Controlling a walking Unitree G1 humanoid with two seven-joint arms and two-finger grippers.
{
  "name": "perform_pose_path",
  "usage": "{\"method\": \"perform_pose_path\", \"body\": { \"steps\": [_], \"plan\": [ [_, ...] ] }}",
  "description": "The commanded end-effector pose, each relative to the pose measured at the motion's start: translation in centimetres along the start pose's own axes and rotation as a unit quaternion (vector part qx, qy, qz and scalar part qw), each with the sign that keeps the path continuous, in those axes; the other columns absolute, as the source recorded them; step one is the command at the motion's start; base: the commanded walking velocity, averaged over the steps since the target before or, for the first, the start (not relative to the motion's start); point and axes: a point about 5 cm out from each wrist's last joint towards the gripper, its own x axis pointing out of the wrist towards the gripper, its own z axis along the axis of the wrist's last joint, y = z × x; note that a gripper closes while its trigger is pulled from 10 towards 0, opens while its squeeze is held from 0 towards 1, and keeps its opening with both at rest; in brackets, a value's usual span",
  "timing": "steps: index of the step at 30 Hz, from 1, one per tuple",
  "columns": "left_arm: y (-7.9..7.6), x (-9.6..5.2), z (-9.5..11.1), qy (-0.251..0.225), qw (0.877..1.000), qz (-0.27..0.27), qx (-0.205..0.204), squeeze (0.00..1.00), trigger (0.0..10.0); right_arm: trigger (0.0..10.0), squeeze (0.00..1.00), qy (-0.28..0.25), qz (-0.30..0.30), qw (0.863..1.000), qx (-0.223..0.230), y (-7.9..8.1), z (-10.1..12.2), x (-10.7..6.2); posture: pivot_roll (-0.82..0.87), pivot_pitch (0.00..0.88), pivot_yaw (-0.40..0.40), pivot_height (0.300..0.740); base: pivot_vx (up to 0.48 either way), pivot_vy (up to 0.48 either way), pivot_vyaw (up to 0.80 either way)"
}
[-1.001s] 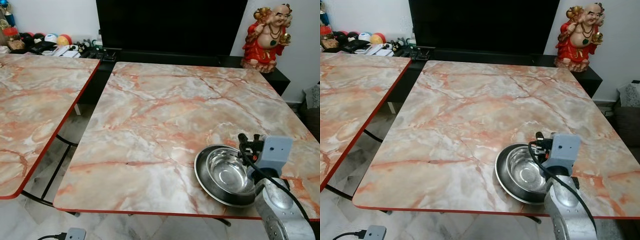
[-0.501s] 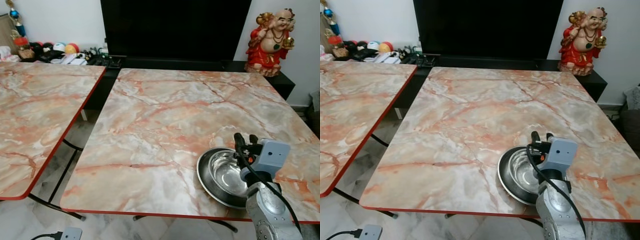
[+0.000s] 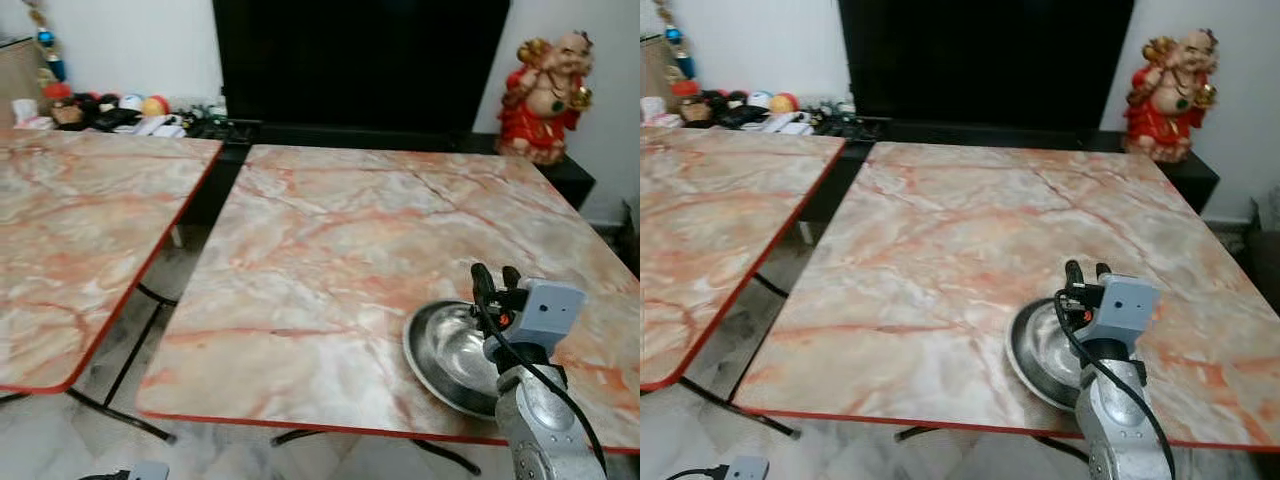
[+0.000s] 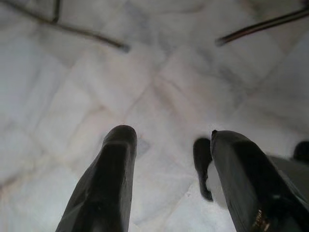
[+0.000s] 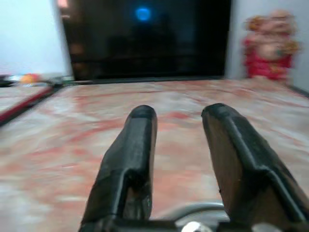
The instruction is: Setting the table
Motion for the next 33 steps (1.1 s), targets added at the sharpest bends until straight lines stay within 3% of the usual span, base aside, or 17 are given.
{"method": "perform_pose_path", "body": {
  "steps": [1,3,12,20,29,33],
  "plan": [
    [0.7,-0.4,-1.1,0.023,1.0,0.007,0.005,0.0,10.0,10.0,0.0,0.004,0.016,1.0,0.006,0.9,-0.2,0.1,-0.01,0.0,-0.019,0.74,0.0,0.48,0.8],
    [0.8,-0.4,-1.2,0.023,1.0,0.008,0.006,0.0,10.0,10.0,0.0,0.008,0.007,1.0,0.026,0.9,-0.4,0.1,-0.01,0.0,-0.017,0.74,0.0,0.48,0.0],
    [1.0,-0.4,-1.1,0.022,1.0,0.008,0.008,0.0,10.0,10.0,0.0,0.011,0.004,0.999,0.032,1.2,-0.6,0.0,-0.01,0.0,-0.006,0.74,0.0,0.48,0.0],
    [1.1,-0.3,-0.8,0.018,1.0,0.012,-0.001,0.0,10.0,10.0,0.0,0.011,0.006,0.999,0.033,1.4,-0.4,0.3,0.0,0.0,-0.016,0.74,0.0,0.48,0.0],
    [0.5,-0.2,-0.6,0.014,1.0,0.012,-0.013,0.0,10.0,10.0,0.0,0.0,0.014,1.0,0.013,1.6,0.1,0.7,0.01,0.06,-0.028,0.74,0.0,0.48,0.0],
    [0.3,-0.2,-0.9,0.018,1.0,0.011,-0.016,0.0,10.0,10.0,0.0,0.0,0.021,1.0,0.017,2.1,0.2,0.8,0.01,0.07,-0.032,0.74,0.0,0.48,0.73]
  ]
}}
